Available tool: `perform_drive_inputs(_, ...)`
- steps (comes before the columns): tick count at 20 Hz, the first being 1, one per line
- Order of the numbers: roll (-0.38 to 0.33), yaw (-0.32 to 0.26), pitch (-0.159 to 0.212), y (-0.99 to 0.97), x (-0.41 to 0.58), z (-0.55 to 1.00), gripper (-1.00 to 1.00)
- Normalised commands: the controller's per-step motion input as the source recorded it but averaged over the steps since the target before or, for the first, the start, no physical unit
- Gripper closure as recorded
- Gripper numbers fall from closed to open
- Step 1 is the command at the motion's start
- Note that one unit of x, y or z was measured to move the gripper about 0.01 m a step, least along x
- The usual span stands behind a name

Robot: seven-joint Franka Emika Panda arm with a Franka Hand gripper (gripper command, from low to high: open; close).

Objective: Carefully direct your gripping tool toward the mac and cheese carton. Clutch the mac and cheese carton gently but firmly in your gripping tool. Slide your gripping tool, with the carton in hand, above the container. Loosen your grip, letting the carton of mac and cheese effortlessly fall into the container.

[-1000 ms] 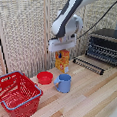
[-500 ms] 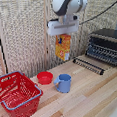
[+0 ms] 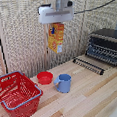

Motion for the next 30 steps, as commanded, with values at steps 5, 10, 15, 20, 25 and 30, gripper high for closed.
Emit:
perform_drive_inputs(5,-0.015,0.0,0.023,0.96,0.0,0.27,1.0)
perform_drive_inputs(10,-0.016,0.0,0.075,1.0,0.008,0.01,1.0)
perform_drive_inputs(15,-0.013,0.0,0.105,1.0,0.071,-0.09,1.0)
perform_drive_inputs(20,-0.009,0.0,0.114,1.0,0.124,-0.15,1.0)
perform_drive_inputs(25,-0.007,0.0,0.1,1.0,0.139,-0.16,1.0)
perform_drive_inputs(30,-0.002,-0.011,0.015,0.69,0.35,-0.36,1.0)
